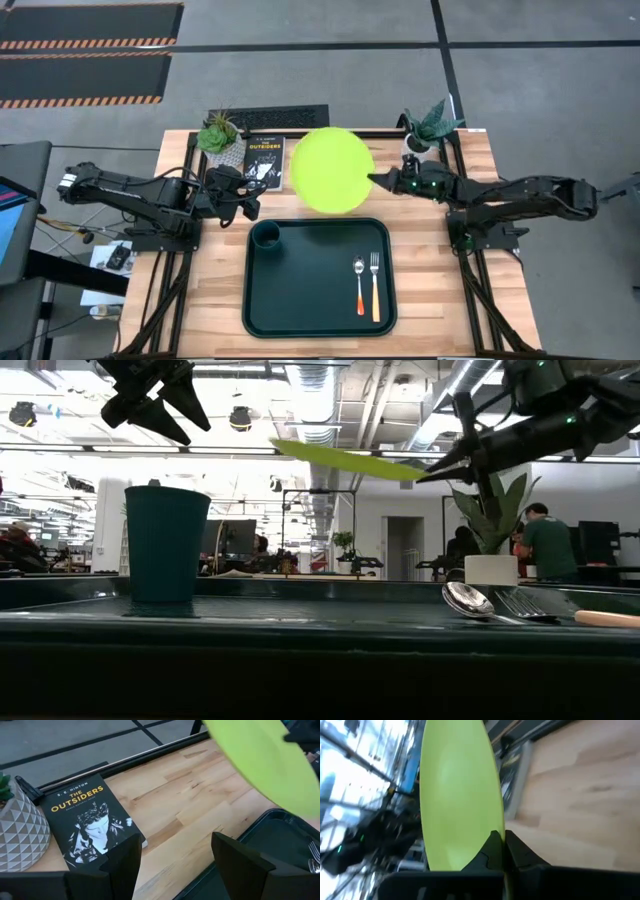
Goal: Pick and place plate/cup/fork/spoon on tray
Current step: Put the yellow green plate onto the black tray
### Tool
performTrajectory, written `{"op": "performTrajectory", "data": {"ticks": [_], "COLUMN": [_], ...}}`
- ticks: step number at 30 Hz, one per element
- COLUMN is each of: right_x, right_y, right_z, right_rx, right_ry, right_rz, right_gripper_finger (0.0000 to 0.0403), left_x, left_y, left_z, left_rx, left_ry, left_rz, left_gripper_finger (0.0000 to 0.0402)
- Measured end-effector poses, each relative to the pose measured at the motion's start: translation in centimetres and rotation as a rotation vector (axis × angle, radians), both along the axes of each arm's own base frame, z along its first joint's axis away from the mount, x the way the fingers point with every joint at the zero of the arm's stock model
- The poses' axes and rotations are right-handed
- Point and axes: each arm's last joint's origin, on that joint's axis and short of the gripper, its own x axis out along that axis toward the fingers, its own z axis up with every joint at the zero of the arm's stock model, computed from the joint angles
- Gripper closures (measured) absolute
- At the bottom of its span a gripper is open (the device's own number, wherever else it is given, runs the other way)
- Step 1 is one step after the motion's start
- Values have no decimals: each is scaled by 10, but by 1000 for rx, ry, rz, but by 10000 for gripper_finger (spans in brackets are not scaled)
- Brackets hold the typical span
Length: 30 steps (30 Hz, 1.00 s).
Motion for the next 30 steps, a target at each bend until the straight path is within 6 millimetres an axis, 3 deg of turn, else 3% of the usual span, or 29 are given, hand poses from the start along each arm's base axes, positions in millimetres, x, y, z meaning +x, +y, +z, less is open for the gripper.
{"op": "performTrajectory", "data": {"ticks": [15, 24, 30], "right_x": [7, -6, -3], "right_y": [77, 125, 152], "right_z": [-8, -13, -9], "right_rx": [30, 104, 119], "right_ry": [78, 124, 230], "right_rz": [327, 394, 419], "right_gripper_finger": [400, 400, 400], "left_x": [0, 0, 0], "left_y": [0, 0, 0], "left_z": [0, 0, 0], "left_rx": [0, 0, 0], "left_ry": [0, 0, 0], "left_rz": [0, 0, 0], "left_gripper_finger": [173, 173, 173]}}
